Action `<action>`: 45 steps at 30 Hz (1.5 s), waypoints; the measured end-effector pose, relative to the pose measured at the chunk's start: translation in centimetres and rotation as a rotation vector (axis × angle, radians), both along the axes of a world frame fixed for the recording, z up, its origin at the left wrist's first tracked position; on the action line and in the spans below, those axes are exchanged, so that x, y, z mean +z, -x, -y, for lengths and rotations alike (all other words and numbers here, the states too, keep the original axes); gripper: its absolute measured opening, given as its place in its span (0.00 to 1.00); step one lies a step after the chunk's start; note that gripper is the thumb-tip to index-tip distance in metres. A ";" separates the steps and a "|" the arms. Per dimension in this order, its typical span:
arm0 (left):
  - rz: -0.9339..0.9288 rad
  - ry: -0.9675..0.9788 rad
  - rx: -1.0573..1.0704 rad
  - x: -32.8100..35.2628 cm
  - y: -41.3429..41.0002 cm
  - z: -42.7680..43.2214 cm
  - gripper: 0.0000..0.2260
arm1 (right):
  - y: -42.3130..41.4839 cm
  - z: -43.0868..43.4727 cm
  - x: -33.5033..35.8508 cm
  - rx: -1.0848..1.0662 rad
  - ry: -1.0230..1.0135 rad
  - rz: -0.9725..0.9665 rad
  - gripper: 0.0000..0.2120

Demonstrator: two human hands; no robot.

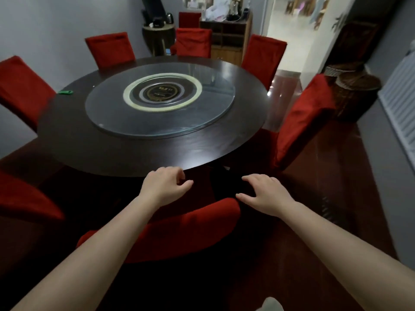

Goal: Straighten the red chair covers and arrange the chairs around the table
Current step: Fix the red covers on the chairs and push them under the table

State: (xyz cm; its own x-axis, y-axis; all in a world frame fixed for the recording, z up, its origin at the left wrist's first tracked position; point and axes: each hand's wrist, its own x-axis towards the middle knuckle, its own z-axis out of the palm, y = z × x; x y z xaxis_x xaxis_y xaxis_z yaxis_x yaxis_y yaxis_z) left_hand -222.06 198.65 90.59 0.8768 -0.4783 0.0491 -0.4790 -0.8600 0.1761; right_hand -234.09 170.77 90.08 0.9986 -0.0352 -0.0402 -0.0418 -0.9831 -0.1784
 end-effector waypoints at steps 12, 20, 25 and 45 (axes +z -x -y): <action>-0.026 0.069 -0.391 6.5 0.5 23.5 0.20 | 3.4 18.6 7.1 -0.108 0.056 0.174 0.39; 0.008 0.087 -0.436 9.2 2.3 38.9 0.24 | 5.2 32.8 9.5 -0.101 0.067 0.190 0.41; 0.026 0.097 -0.431 9.8 2.0 46.8 0.24 | 5.3 40.7 10.8 -0.094 0.075 0.199 0.41; 0.069 0.076 -0.537 9.3 -15.5 71.4 0.25 | -7.2 63.7 10.4 -0.200 0.094 0.136 0.40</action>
